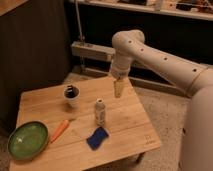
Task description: Move the arm in a circular motion
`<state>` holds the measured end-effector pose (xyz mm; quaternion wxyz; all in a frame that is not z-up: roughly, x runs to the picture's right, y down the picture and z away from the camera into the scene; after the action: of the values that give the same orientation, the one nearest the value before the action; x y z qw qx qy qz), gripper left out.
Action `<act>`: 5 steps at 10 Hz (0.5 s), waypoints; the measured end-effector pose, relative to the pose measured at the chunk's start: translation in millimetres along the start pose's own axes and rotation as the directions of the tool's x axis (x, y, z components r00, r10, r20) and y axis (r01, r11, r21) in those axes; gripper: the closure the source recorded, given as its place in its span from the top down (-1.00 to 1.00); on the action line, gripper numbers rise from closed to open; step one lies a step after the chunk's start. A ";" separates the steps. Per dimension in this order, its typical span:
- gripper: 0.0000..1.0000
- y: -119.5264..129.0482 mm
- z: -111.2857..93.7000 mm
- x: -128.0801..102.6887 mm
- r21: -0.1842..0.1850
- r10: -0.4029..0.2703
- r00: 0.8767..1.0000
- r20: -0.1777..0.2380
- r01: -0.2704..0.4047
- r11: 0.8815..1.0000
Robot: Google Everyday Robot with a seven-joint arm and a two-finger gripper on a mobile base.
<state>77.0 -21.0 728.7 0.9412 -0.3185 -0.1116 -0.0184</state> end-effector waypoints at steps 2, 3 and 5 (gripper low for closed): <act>0.60 19.0 -11.4 38.3 0.020 0.132 0.991 0.001 -0.132 0.991; 0.60 39.6 -17.2 60.2 0.027 0.209 0.978 -0.003 -0.209 0.978; 0.60 87.6 -24.6 87.8 0.018 0.308 0.951 -0.024 -0.307 0.951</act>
<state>176.7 37.2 677.0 0.9362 -0.3249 -0.0484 0.1250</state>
